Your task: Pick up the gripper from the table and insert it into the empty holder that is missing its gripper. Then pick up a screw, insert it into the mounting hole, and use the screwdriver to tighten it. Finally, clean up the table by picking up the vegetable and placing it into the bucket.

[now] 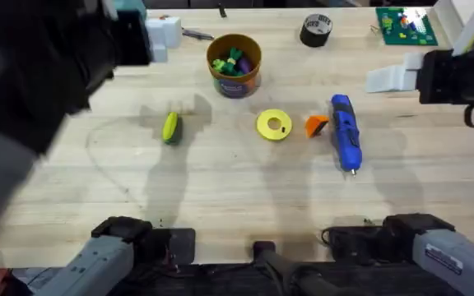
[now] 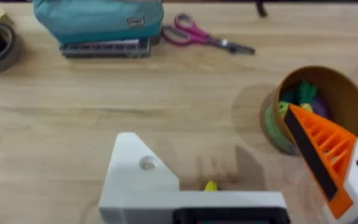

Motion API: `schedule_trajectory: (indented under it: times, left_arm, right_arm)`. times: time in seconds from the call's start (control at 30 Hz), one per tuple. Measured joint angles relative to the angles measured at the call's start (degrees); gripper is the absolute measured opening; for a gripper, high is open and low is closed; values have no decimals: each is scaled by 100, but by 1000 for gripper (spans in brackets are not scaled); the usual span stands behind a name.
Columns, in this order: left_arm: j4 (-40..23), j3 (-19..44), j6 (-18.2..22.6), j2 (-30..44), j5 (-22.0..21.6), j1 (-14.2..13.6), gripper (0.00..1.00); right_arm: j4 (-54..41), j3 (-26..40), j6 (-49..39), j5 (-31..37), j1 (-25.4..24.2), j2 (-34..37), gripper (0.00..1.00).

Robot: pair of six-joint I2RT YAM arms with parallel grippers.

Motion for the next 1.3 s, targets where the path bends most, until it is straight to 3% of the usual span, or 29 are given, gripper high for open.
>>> schedule_trajectory:
  times: [0.4, 0.5, 0.7, 1.0, 1.3]
  left_arm:
    - [4240, -3441, -2, -1964, 734, 0, 986]
    - [4900, -4144, 0, -2372, 938, 0, 986]
    - [5032, -4763, 0, -3053, 1296, 53, 986]
    - [5072, -5052, -1, -3954, 2131, 571, 985]
    - [4241, -5155, -1, -4642, 2688, 612, 986]
  right_arm:
    - [0, 0, 0, 0, 0, 0, 996]
    - [0, 0, 0, 0, 0, 0, 996]
    - [0, 0, 0, 0, 0, -1, 996]
    - [0, 0, 0, 0, 0, -2, 996]
    - [0, 0, 0, 0, 0, -2, 996]
